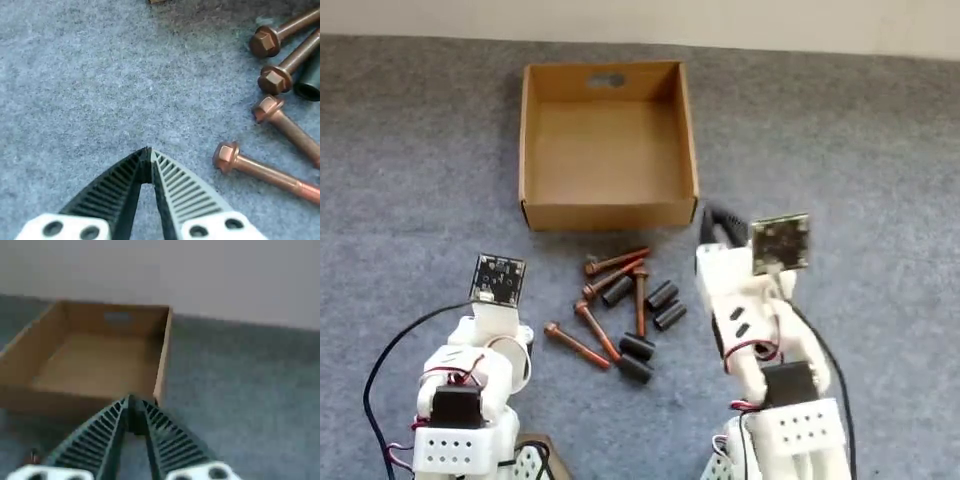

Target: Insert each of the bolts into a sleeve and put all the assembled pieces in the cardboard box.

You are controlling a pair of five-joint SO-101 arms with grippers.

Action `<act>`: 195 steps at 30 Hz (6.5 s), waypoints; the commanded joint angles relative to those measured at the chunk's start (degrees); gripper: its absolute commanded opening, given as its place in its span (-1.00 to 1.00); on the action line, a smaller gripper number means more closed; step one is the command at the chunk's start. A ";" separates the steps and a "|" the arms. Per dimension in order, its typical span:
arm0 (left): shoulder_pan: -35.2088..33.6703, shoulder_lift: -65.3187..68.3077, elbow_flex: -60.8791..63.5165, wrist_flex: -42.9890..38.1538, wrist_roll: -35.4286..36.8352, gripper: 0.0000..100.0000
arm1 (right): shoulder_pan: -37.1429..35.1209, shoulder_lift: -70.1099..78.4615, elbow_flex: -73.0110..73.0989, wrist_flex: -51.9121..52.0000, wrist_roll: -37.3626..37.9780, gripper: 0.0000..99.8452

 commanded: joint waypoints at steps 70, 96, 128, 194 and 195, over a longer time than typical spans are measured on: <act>1.01 -0.22 0.92 0.97 0.26 -0.99 | -18.33 74.15 -44.97 39.96 4.92 -0.37; 1.01 -0.22 0.92 0.97 0.26 -0.99 | -5.14 52.97 -45.58 51.21 5.10 -0.98; 1.01 -0.22 0.92 0.97 0.26 -0.99 | -16.84 51.56 -22.90 11.21 -29.45 -0.61; 0.92 -0.22 0.92 0.97 0.26 -0.99 | -15.78 8.92 -10.59 46.55 30.24 -0.64; 0.92 -0.22 0.92 0.97 0.26 -0.99 | -16.40 7.96 -8.31 44.70 30.33 -0.64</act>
